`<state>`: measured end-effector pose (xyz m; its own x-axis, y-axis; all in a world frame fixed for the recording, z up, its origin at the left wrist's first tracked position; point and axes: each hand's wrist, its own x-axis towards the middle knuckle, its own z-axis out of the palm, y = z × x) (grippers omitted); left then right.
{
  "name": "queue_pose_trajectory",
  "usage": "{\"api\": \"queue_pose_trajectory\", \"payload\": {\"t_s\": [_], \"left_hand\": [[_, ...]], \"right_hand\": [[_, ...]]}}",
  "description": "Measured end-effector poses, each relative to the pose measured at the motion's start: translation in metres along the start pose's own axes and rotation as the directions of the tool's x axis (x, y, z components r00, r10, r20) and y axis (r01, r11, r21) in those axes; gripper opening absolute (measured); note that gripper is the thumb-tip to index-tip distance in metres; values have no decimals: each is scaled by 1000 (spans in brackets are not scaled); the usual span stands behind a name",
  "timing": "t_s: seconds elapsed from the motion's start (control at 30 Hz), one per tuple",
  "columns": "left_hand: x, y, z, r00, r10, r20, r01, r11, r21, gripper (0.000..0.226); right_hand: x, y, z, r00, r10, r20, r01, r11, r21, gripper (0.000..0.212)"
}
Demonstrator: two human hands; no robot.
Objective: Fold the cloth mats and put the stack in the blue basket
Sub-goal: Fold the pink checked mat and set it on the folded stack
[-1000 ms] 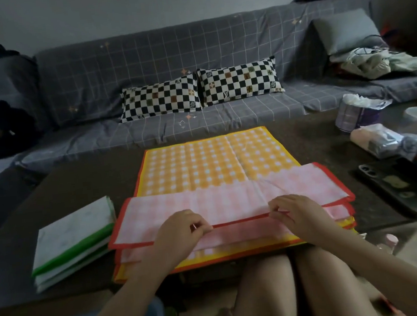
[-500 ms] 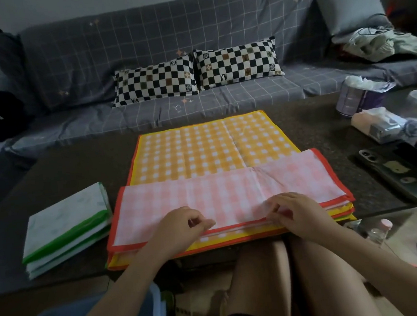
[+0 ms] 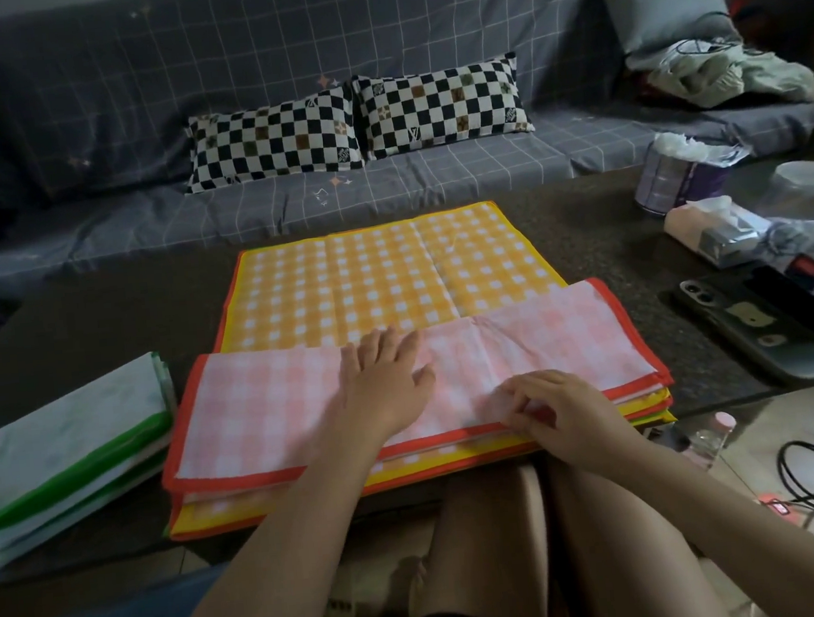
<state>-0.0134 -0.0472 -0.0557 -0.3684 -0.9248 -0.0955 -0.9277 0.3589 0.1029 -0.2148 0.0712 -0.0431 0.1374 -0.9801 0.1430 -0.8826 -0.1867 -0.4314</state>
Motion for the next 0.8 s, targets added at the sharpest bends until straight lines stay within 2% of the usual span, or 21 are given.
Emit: {"api": "queue_pose_trajectory", "payload": {"t_s": [0.1, 0.2, 0.33, 0.47, 0.6, 0.8], "left_hand": [[1, 0, 10, 999, 8, -43, -6, 999, 39, 61], [1, 0, 10, 997, 13, -70, -10, 999, 41, 59], [1, 0, 10, 995, 23, -93, -17, 998, 63, 54], [2, 1, 12, 994, 9, -108, -6, 999, 33, 54], [3, -1, 12, 997, -5, -77, 8, 999, 31, 55], [0, 0, 8, 999, -5, -47, 9, 997, 72, 56]], "right_hand": [[7, 1, 0, 1000, -15, 6, 15, 1000, -1, 11], [32, 0, 8, 1000, 8, -25, -11, 993, -122, 14], [79, -8, 30, 999, 7, 38, 3, 971, -238, 46], [104, -13, 40, 991, 83, 108, -58, 974, -219, 52], [102, 12, 40, 982, 151, 114, -112, 950, -291, 57], [90, 68, 10, 947, 318, 48, -285, 900, -328, 60]]}}
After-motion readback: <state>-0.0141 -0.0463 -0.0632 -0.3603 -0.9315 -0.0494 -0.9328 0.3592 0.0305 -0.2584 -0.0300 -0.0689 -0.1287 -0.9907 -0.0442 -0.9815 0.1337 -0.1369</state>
